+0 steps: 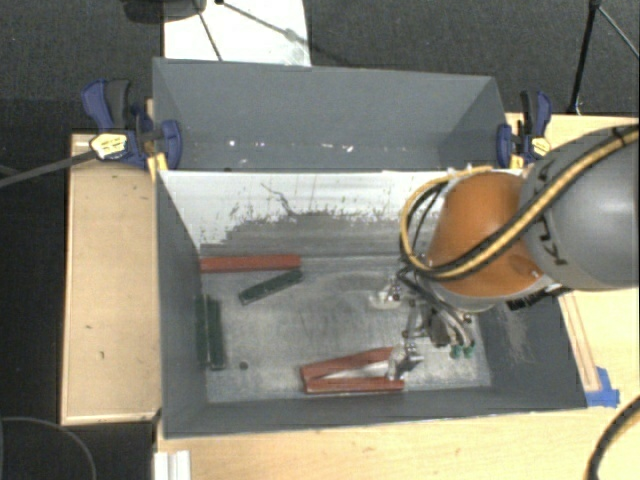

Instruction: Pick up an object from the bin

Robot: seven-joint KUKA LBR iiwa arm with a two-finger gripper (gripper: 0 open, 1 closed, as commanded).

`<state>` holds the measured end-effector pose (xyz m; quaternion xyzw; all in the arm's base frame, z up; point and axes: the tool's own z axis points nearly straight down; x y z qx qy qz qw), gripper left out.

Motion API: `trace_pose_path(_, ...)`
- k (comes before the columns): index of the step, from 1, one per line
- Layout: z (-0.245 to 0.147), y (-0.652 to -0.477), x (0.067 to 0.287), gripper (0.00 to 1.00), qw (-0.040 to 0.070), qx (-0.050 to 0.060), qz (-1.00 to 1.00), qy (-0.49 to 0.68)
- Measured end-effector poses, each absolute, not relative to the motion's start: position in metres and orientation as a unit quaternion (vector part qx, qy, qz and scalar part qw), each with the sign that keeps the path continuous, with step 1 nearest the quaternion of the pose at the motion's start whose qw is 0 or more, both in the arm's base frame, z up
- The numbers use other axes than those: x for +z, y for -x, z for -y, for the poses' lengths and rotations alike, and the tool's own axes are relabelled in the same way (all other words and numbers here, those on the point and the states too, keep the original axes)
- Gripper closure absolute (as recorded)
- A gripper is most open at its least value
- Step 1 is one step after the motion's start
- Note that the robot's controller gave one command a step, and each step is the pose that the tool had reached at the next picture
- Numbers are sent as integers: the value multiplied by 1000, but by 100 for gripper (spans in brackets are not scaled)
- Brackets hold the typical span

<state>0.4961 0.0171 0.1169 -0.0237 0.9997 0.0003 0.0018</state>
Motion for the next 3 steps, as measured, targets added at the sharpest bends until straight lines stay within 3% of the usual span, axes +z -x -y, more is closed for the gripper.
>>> trace_pose_path(1,-87,-496,88,0,0,0,-999,52)
trace_pose_path(2,-97,-484,115,0,1,0,-981,194)
trace_pose_path(3,-90,-481,79,0,8,0,-969,246)
